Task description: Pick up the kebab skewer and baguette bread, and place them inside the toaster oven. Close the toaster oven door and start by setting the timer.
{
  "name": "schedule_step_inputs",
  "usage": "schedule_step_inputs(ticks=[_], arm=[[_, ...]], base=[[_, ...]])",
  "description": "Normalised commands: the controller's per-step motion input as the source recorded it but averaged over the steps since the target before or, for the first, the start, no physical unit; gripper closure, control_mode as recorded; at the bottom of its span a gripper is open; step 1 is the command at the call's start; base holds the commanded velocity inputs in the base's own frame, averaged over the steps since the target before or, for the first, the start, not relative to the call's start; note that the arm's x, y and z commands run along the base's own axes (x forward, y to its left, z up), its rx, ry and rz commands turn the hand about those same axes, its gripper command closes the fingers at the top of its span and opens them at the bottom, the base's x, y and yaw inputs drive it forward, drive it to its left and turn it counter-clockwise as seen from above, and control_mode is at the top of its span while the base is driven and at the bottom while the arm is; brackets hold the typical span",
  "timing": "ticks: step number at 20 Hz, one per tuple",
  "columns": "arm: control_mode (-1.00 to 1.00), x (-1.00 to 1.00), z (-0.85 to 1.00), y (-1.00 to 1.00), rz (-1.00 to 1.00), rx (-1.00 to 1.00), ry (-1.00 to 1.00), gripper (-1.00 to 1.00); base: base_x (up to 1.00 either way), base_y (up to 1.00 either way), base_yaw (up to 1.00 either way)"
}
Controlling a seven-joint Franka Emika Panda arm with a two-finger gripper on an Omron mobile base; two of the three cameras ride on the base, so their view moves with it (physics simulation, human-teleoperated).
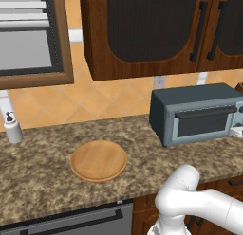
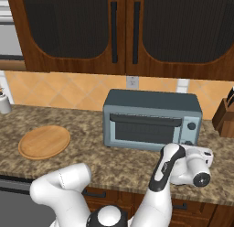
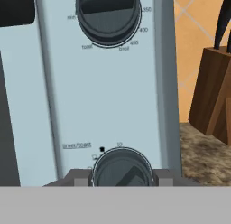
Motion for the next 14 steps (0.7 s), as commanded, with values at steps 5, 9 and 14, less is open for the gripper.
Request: schedule_step_inputs(ticks=[5,9,14], arm=[[-1.00,-0.02,0.00,0.00,-0.01,0.14,0.00,1.00],[-1.00,0.00,0.00,0.00,0.00,0.14,0.00,1.00],[-1.00,0.00,0.00,0.00,0.00,0.14,0.00,1.00]], base=[[0.00,0.00,0.00],[0.00,0.00,0.00],[0.00,0.00,0.00]])
